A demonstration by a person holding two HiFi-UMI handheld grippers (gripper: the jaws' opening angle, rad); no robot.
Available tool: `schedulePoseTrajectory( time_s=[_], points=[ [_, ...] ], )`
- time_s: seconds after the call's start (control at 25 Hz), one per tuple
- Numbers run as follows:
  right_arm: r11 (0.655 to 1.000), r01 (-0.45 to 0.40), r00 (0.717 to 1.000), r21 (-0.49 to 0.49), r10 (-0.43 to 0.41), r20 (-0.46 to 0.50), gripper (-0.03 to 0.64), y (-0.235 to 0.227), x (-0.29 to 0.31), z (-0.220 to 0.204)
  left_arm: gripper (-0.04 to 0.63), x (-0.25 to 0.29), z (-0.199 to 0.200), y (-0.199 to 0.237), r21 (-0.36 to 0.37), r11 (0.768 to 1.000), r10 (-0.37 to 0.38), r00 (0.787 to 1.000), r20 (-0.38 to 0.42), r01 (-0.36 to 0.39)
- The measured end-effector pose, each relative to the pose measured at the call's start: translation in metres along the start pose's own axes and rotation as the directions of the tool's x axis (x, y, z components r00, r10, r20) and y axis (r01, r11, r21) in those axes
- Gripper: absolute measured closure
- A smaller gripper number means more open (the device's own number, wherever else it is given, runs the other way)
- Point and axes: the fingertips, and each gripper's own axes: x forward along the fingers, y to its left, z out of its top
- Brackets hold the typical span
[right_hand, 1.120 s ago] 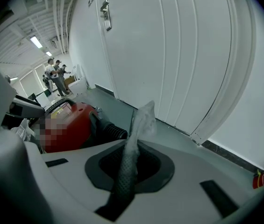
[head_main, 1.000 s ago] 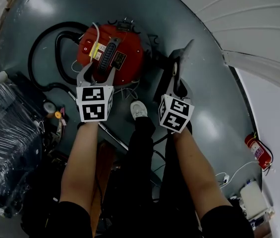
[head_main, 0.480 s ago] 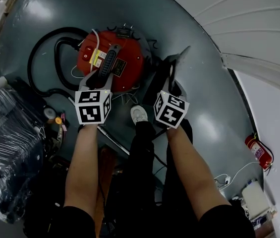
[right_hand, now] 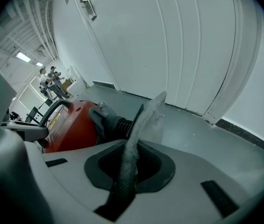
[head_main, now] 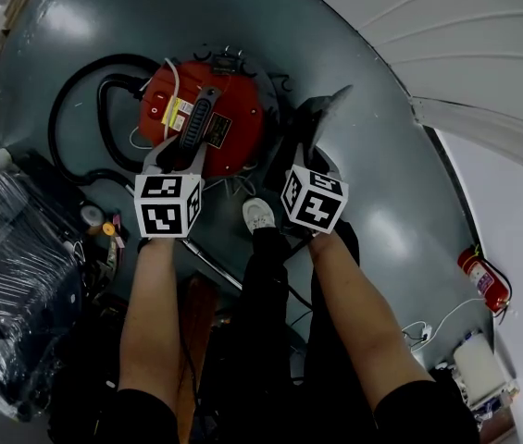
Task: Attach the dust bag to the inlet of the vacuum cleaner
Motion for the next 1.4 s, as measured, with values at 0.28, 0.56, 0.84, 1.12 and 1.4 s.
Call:
schedulePoseTrajectory(
  time_s=[0.28, 0.56, 0.84, 1.12, 1.4],
  points=[
    [0.975, 0.006, 0.998, -0.221, -0.020, -0.061, 0.589, 0.011, 0.001, 0.002, 0.442, 0.003, -0.001, -0.002, 0.064, 0.998, -0.025, 0.999, -0.042, 0.027],
    [0.985, -0.167, 0.981, -0.039, 0.162, -0.110, 0.578, 0.031, 0.010, 0.001, 0.449, 0.005, -0.002, -0.002, 0.091, 0.995, -0.024, 0.999, -0.046, 0.028],
    [0.887, -0.090, 0.994, -0.453, 0.053, -0.093, 0.584, 0.047, 0.008, -0.002, 0.453, 0.005, -0.004, -0.003, 0.101, 0.995, -0.021, 0.998, -0.060, 0.027],
    [0.893, -0.130, 0.989, -0.431, 0.089, -0.114, 0.580, 0.049, 0.010, -0.002, 0.454, 0.007, -0.005, -0.003, 0.102, 0.994, -0.030, 0.997, -0.069, 0.037],
    [0.951, -0.118, 0.993, -0.287, 0.112, -0.035, 0.470, 0.050, -0.012, 0.005, 0.416, 0.005, -0.004, 0.001, -0.028, 1.000, -0.007, 1.000, 0.004, 0.007]
  ],
)
